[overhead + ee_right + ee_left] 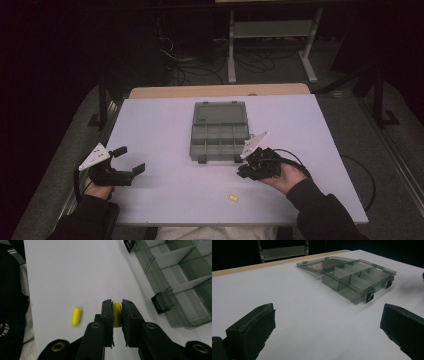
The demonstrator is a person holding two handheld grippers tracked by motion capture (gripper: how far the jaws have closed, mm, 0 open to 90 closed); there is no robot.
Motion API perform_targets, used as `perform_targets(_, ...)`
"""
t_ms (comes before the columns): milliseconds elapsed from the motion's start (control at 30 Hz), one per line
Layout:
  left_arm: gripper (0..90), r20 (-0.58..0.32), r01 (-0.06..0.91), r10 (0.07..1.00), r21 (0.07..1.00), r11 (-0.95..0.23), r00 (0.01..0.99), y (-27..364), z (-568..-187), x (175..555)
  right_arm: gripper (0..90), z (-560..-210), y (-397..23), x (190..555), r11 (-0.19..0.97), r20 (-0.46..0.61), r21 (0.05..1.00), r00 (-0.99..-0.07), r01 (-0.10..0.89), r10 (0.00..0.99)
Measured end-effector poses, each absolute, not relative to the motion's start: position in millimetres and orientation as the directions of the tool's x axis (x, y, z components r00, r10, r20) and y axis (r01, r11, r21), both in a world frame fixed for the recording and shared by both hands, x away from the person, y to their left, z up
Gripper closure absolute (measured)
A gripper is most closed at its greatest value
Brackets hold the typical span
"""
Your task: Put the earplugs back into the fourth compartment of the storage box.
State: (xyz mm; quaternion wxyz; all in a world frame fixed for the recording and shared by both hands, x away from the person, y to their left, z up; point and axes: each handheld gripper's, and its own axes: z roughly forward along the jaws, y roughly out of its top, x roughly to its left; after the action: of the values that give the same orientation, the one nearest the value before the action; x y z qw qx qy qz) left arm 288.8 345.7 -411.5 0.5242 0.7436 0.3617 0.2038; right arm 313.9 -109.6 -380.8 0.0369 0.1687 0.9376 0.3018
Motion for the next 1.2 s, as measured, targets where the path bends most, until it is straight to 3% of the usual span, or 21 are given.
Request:
perform_targets(533,0.0,-0.075,0.325,0.747,0.926,-0.195,0.661,345.2,-411.6,288.9,79.1,-351.2,-101.0,335.5,0.759,-0.017,0.595,-0.941,0.263,0.339)
perform_targets(1200,0.0,-0.083,0.325,0.745,0.927,-0.186,0.661,345.5,-411.2,288.6,79.3,-338.0,-95.5,377.3,0.762,-0.018,0.573,-0.925,0.301,0.379)
